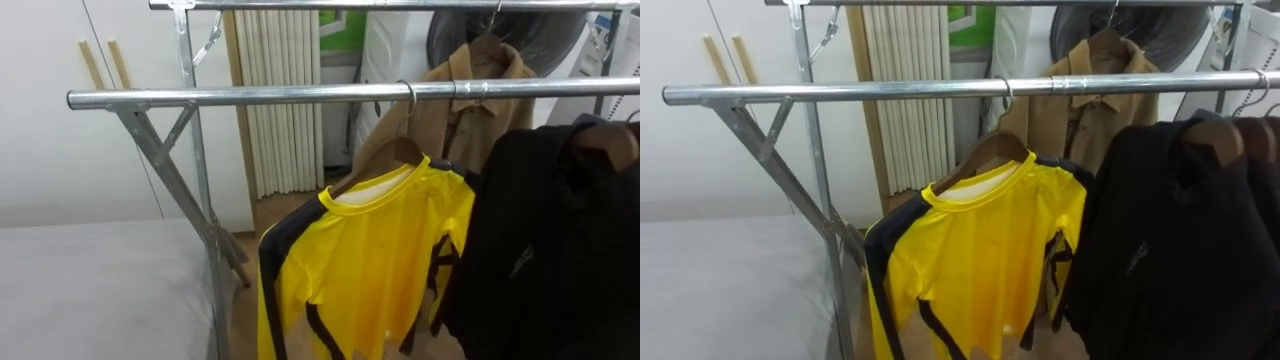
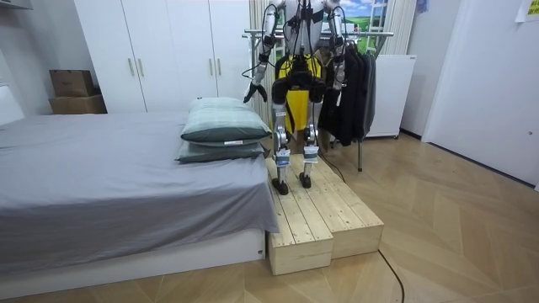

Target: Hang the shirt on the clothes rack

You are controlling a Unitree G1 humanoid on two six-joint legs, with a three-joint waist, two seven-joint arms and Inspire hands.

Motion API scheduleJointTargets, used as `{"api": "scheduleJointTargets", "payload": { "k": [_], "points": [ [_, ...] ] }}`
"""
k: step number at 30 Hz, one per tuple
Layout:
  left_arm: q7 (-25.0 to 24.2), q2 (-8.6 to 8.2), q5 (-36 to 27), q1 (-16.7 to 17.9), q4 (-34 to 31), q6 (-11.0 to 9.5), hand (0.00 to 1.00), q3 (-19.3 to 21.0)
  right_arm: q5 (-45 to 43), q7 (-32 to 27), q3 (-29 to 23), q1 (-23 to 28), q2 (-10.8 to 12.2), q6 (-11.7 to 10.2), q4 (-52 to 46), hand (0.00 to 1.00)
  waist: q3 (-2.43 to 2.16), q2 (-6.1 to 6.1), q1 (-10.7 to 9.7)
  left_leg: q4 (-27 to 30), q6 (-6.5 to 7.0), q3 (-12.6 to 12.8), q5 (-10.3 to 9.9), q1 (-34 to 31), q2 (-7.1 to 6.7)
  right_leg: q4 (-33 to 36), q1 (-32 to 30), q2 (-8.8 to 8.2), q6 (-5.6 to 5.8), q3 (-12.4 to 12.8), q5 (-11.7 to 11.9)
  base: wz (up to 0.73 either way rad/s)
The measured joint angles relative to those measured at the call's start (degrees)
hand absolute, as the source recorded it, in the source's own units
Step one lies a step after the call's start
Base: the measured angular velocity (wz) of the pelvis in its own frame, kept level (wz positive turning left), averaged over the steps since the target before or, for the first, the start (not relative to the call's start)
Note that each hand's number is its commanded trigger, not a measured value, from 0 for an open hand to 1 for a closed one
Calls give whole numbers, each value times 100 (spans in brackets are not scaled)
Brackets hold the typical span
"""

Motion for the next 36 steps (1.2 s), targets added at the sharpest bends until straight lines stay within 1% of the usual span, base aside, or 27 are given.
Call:
{"api": "scheduleJointTargets", "payload": {
  "k": [4,5,9,10,13,15,18,22,25,29,32,36],
  "points": [
    [-337,2,-252,-16,14,7,0,75,63,115,-27,-136,-2,22,280,0,-3,22,-3,1,0,-47,0,-2,2,-63,38,-1,-2,-34,-5,6],
    [-426,2,-367,-19,15,11,0,82,64,138,-27,-145,0,39,308,0,-4,23,-5,1,0,-120,0,-7,-4,-66,37,-4,1,-44,-7,5],
    [-715,0,-597,-21,17,31,0,150,104,238,-25,-245,22,89,470,0,-6,20,2,2,0,-246,0,-13,-16,-74,37,-8,8,-61,-12,1],
    [-808,0,-663,-20,17,33,0,201,157,276,-22,-261,26,140,495,0,-6,20,10,2,0,-316,0,-13,-20,-75,37,-9,9,-83,-15,0],
    [-962,0,-678,-20,16,44,0,303,294,334,-25,-253,58,215,525,0,-7,18,10,2,0,-354,0,-20,-27,-75,37,-21,12,-118,-33,3],
    [-1029,10,-692,-36,17,76,0,303,294,358,-37,-250,77,232,529,0,-8,17,0,2,0,-376,0,-28,-29,-74,38,-30,12,-151,-47,7],
    [-1097,23,-692,-93,30,136,0,305,247,367,-50,-276,104,311,526,0,-10,14,-1,2,0,-415,0,-44,-30,-74,38,-35,10,-174,-53,7],
    [-1121,17,-689,-126,56,150,0,306,83,361,-85,-354,140,393,530,0,-11,16,1,8,0,-436,0,-63,-31,-73,35,-40,10,-180,-57,3],
    [-1115,6,-689,-134,56,181,0,302,-15,259,-24,-410,144,414,529,0,-21,27,13,8,0,-434,0,-59,-32,-62,37,-38,10,-173,-56,0],
    [-1109,4,-682,-199,76,250,0,298,-251,89,73,-538,159,438,598,0,-19,17,12,8,0,-433,0,-63,-32,-62,37,-39,10,-185,-56,0],
    [-1110,6,-679,-203,78,251,0,296,-443,65,99,-654,159,439,708,0,-16,11,11,8,0,-432,0,-67,-33,-69,35,-40,13,-185,-59,0],
    [-1113,6,-676,-204,78,251,0,295,-452,36,181,-708,159,439,723,0,-13,1,12,8,0,-432,0,-69,-35,-70,35,-42,17,-183,-63,0]
  ]
}}
